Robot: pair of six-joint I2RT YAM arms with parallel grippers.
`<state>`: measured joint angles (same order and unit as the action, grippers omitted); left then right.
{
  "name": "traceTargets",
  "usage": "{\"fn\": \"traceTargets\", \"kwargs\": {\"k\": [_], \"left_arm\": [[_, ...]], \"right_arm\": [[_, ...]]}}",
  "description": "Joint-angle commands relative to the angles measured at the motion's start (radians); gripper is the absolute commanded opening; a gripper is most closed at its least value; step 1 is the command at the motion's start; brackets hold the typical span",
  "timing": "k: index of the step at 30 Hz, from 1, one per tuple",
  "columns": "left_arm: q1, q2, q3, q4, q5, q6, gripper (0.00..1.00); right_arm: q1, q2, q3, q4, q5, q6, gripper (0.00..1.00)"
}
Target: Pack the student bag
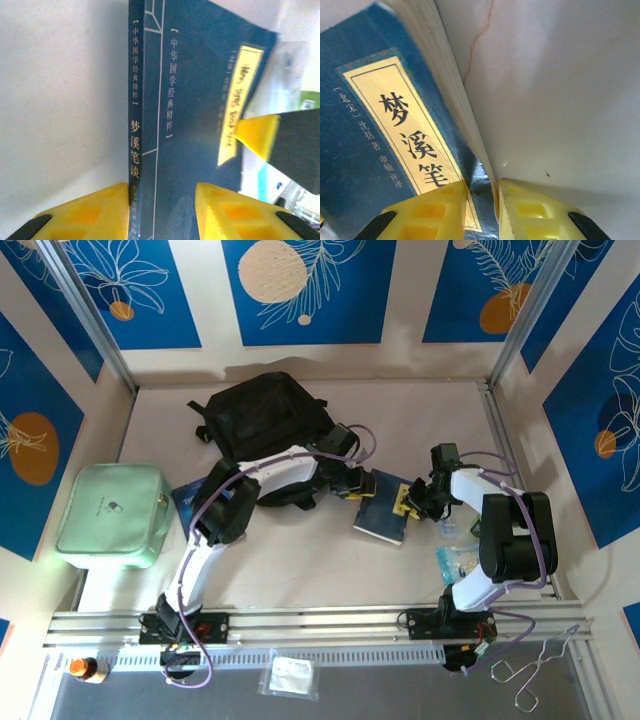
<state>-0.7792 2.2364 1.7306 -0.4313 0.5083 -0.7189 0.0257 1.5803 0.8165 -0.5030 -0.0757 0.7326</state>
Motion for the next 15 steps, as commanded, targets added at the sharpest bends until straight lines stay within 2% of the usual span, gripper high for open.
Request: {"fn": "traceTargets", "kwargs": {"k": [1,7,15], "left_arm": [[-0.016,-0.086,0.022,0.034,0.119,0.039,0.34],[-0.013,-0.095,-0.003,0.024,0.093,0.048,0.33],[-0.014,-0.054,0.051,-0.043,0.036,0.041,0.31]], "right_arm": [[0.009,0.006,-0.023,0.053,-0.064,0.009,0.21],[0.009,0.009,-0.015,0.076,-0.094,0.009,0.18],[0.009,0.013,-0.014,0.084,-0.099,0.016,0.18]]}}
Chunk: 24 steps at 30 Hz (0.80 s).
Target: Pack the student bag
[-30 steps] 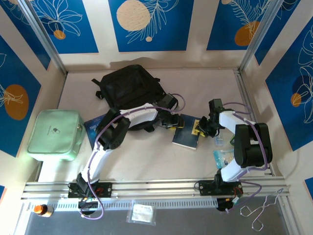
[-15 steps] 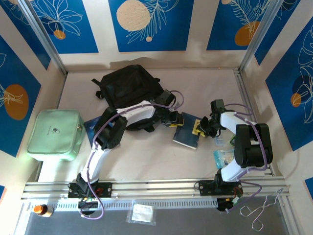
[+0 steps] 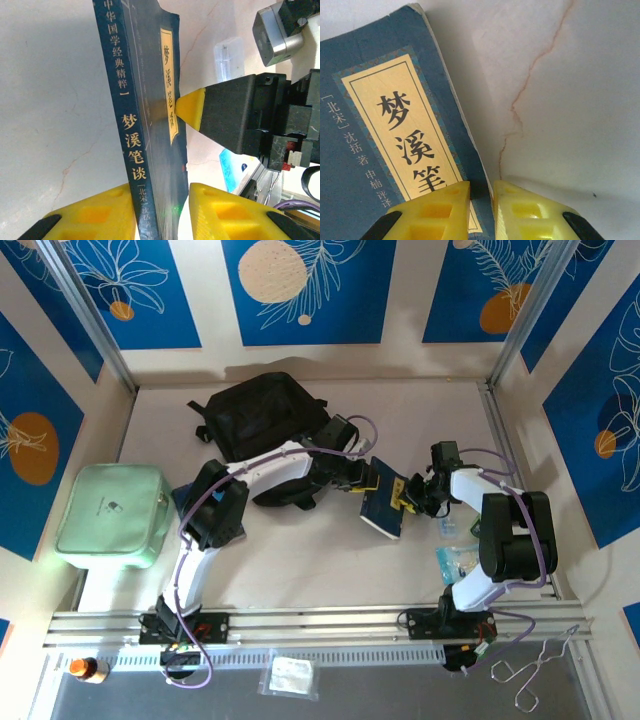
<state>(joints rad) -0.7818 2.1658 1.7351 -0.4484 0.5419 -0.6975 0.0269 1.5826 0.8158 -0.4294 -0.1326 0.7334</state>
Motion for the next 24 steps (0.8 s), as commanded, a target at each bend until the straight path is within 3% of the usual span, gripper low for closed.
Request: {"fn": "traceTargets", "kwargs": {"k": [1,11,18,20,24], "left_arm": [[-0.013,0.017,0.049,-0.026,0.005,0.019,0.30],[-0.012,0.038,0.075,-0.052,-0.006,0.031,0.24],[0.005,0.012,0.096,-0.102,-0.057,0.075,0.07],[0.025,-0.013,0.092,-0.104,-0.064,0.082,0.00],[0.074,-0.089,0.048,-0.072,-0.071,0.083,0.00]], "right_arm": [[0.008,0.010,-0.014,0.009,-0.041,0.014,0.18],[0.008,0.000,-0.016,0.019,-0.045,0.017,0.18],[0.000,-0.044,-0.030,0.033,-0.032,0.024,0.19],[-0.007,-0.076,-0.041,0.048,-0.035,0.026,0.22],[-0.021,-0.154,-0.068,0.102,-0.062,0.030,0.34]]}}
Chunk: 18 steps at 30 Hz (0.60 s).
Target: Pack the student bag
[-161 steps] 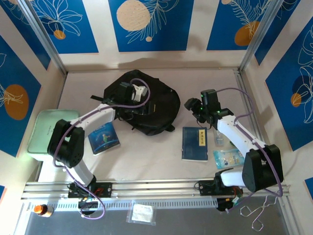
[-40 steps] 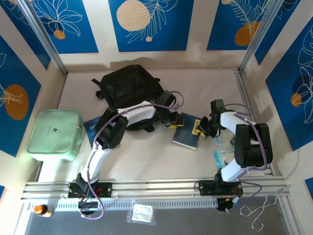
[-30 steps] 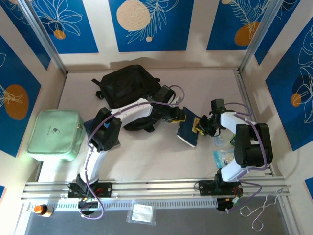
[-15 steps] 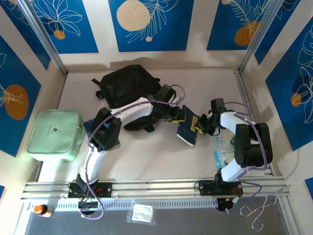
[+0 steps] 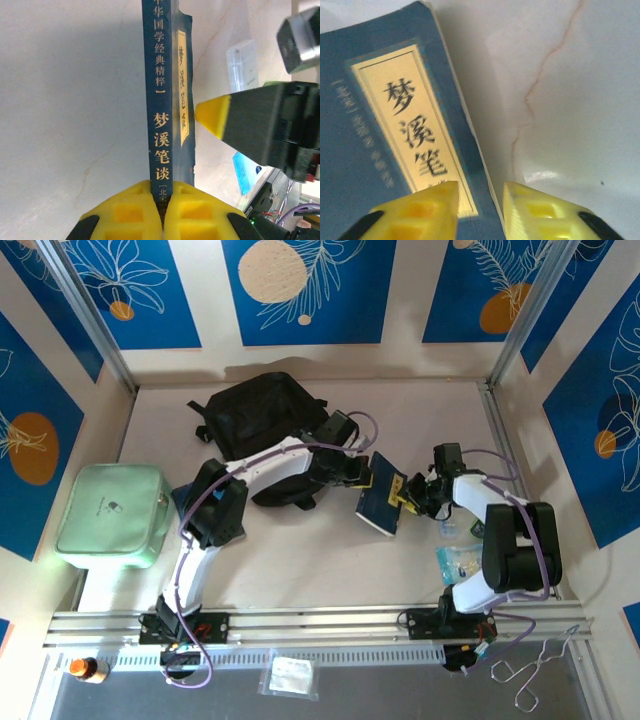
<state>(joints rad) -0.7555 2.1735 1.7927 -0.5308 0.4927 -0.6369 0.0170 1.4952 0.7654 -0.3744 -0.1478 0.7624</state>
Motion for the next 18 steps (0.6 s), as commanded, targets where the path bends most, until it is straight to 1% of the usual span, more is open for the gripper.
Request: {"fn": "traceTargets", "kwargs": {"k": [1,4,6,9,14,16,18], "left_arm": [[0.065,-0.125,-0.030,0.028,-0.023,0.018,0.00],[0.118,-0.207,-0.099,0.090,-0.025,-0.011,0.00],[0.157,-0.267,-0.158,0.148,-0.025,-0.046,0.00],[0.214,-0.361,-0.266,0.254,-0.043,-0.116,0.00],[0.295,-0.502,-0.446,0.474,-0.100,-0.267,0.00],[0.312,-0.548,-0.498,0.550,-0.141,-0.325,0.00],[0.318,-0.584,-0.545,0.613,-0.195,-0.378,0.00]], "right_arm": [[-0.014,-0.091,-0.025,0.062,-0.054,0.004,0.38],[-0.019,-0.154,-0.044,0.105,-0.083,0.022,0.51],[-0.019,-0.182,-0.050,0.134,-0.110,0.043,0.57],[-0.016,-0.195,-0.062,0.223,-0.199,0.093,0.66],[0.030,-0.177,-0.081,0.438,-0.314,0.275,0.77],[0.061,-0.168,-0.092,0.556,-0.343,0.373,0.80],[0.101,-0.160,-0.100,0.664,-0.344,0.475,0.83]]}}
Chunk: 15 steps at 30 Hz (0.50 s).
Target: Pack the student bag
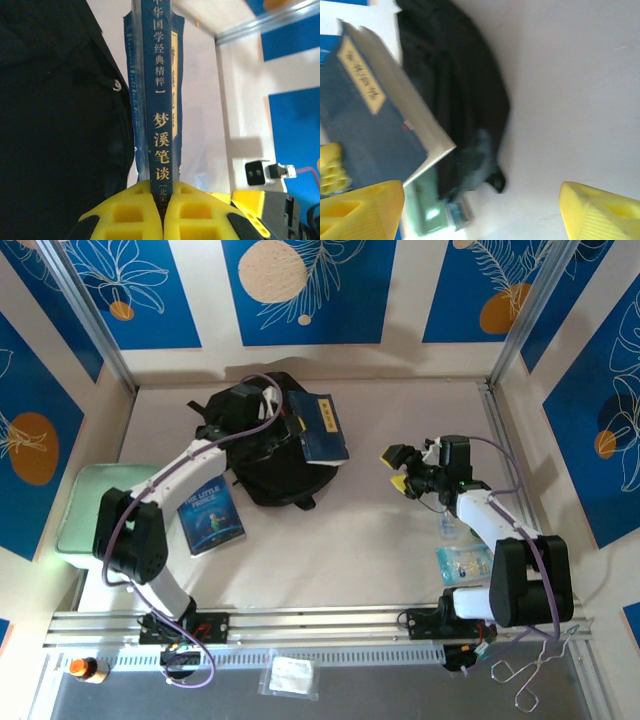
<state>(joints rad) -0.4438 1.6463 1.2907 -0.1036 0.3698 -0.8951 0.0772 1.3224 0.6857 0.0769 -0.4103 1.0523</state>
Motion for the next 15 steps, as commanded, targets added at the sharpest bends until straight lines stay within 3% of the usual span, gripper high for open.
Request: {"fn": "traceTargets", "kwargs": {"k": [1,8,15], "left_arm": [[0.007,-0.074,-0.064,0.218,-0.101,-0.150,0.00],[0.005,-0.097,-0.175,0.470,-0.203,-0.375,0.00],[-0.002,-0.094,-0.209,0.581,-0.233,-0.485,0.00]], "right_arm": [[0.064,0.019,-0.021,0.262,-0.069,0.234,0.84],[0.236,0.101,0.061,0.442,0.063,0.428,0.90],[0.314,0.266,0.219,0.595,0.098,0.534,0.90]]}}
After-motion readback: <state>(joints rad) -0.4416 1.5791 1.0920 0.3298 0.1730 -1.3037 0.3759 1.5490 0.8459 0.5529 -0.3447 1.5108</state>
